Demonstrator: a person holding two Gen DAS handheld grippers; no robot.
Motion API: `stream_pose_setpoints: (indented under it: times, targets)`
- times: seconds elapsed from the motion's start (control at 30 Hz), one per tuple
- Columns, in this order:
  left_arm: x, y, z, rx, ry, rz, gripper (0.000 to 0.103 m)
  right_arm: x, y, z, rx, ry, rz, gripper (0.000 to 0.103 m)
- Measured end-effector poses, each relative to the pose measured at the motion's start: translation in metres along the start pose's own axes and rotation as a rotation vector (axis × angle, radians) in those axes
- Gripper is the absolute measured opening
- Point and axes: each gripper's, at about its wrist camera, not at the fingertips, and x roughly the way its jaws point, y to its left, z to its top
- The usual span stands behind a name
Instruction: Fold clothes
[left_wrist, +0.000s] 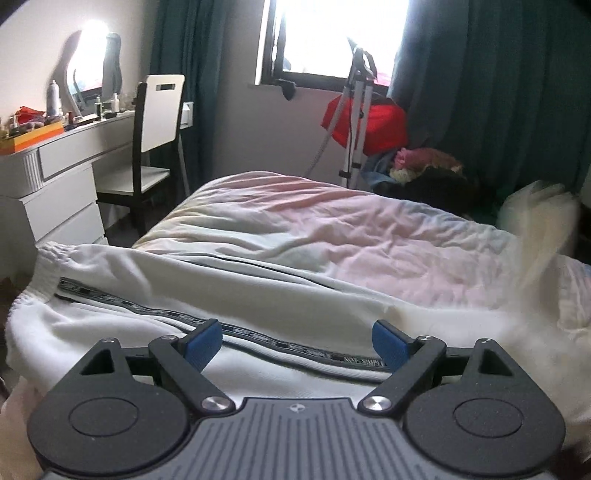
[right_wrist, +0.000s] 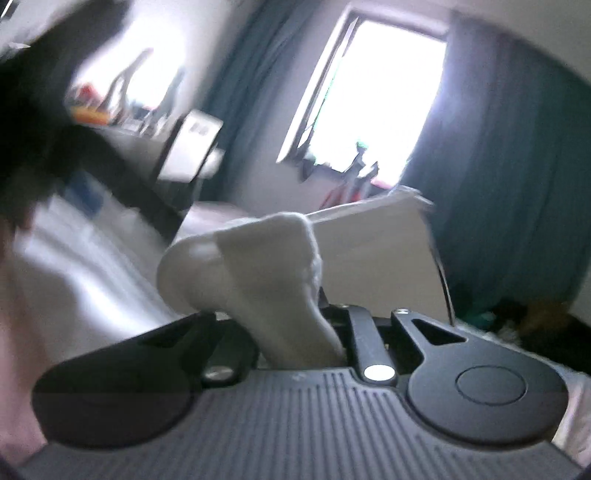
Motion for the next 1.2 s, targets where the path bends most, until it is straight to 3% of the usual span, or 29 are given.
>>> stream_pose_setpoints:
  times: [0.07, 0.2, 0.37, 0.43, 0.5, 0.57, 0.67, 0.73, 0.9, 1.07, 1.2]
  targets:
    - [-0.001, 0.005, 0.001, -0.018, 0.001, -0.014, 0.090, 0.013, 0.013, -0.019, -0.037, 0.082, 0.059, 0.013]
    - [0.001, 0.010, 0.003, -0.052, -0.002, -0.043, 0.090, 0.021, 0.034, -0.038, -0.106, 0.163, 0.110, 0.015]
    - [0.008, 0.006, -0.004, -0.063, 0.021, -0.118, 0.090, 0.020, 0.019, -0.026, -0.019, 0.197, 0.170, 0.020]
    - [0.008, 0.003, -0.007, -0.062, 0.024, -0.146, 0.090, 0.014, 0.014, -0.023, 0.033, 0.221, 0.230, 0.035]
    - [0.005, -0.001, -0.012, -0.043, 0.023, -0.168, 0.090, 0.001, 0.014, -0.018, 0.102, 0.240, 0.317, 0.070]
    - [-0.001, -0.006, -0.019, -0.013, 0.020, -0.189, 0.090, -0.014, 0.008, -0.014, 0.181, 0.249, 0.384, 0.078]
    - [-0.009, -0.016, -0.030, 0.037, 0.020, -0.217, 0.090, -0.040, -0.013, -0.008, 0.327, 0.242, 0.429, 0.078]
    - [-0.012, -0.025, -0.037, 0.073, 0.020, -0.226, 0.090, -0.053, -0.038, -0.008, 0.433, 0.240, 0.385, 0.078]
    - [-0.008, -0.047, -0.053, 0.154, 0.016, -0.209, 0.090, -0.052, -0.082, -0.023, 0.511, 0.274, 0.065, 0.078]
    - [-0.005, -0.062, -0.064, 0.211, -0.012, -0.158, 0.090, -0.031, -0.103, -0.052, 0.558, 0.364, -0.052, 0.078]
    - [0.006, -0.061, -0.070, 0.202, 0.033, -0.133, 0.090, -0.023, -0.100, -0.065, 0.564, 0.398, -0.044, 0.078]
